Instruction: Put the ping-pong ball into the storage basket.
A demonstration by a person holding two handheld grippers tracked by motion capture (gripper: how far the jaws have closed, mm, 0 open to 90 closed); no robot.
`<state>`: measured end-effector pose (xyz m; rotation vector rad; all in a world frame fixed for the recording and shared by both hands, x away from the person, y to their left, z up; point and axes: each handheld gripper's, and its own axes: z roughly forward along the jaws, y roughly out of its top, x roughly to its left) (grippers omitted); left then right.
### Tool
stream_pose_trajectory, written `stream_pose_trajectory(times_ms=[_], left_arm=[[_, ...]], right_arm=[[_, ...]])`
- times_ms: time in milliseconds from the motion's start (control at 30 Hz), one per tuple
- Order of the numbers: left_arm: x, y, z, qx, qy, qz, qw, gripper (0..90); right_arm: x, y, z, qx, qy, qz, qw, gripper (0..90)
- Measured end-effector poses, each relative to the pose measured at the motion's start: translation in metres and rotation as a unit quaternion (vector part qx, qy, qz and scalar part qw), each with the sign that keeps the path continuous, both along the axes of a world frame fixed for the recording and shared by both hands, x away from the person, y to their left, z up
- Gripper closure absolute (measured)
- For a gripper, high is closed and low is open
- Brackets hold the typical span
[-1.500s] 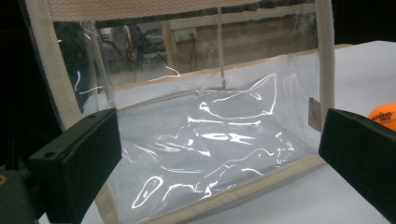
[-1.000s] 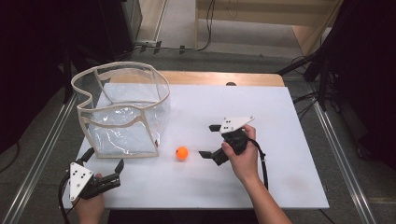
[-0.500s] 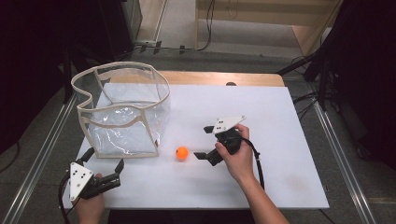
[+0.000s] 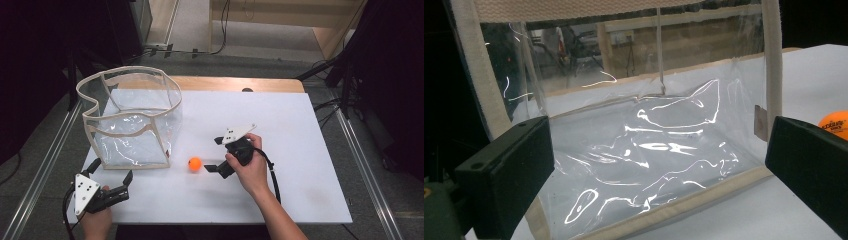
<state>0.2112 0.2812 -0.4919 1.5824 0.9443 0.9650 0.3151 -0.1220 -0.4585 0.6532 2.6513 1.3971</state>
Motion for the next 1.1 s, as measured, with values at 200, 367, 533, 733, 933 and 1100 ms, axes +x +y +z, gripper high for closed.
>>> stream_pose_trajectory(times_ms=[200, 367, 533, 733, 933, 1100], left_arm=[[0.000, 0.000, 0.000, -0.001, 0.000, -0.001, 1.0000, 0.0], [0.000, 0.000, 0.000, 0.000, 0.000, 0.000, 1.0000, 0.0], [0.000, 0.000, 0.000, 0.000, 0.000, 0.000, 1.0000, 0.0], [0.000, 0.000, 0.000, 0.000, 0.000, 0.000, 1.0000, 0.0], [0.000, 0.000, 0.000, 0.000, 0.000, -0.001, 1.0000, 0.0], [0.000, 0.000, 0.000, 0.000, 0.000, -0.001, 1.0000, 0.0]], right_arm=[[0.001, 0.004, -0.002, -0.003, 0.004, 0.002, 1.0000, 0.0], [0.002, 0.008, -0.003, -0.008, 0.007, 0.007, 0.9999, 0.0], [0.003, 0.012, -0.006, -0.016, 0.009, 0.013, 0.9998, 0.0], [0.004, 0.016, -0.008, -0.021, 0.012, 0.017, 0.9996, 0.0], [0.005, 0.021, -0.010, -0.029, 0.018, 0.020, 0.9992, 0.0], [0.007, 0.024, -0.012, -0.037, 0.020, 0.026, 0.9988, 0.0]])
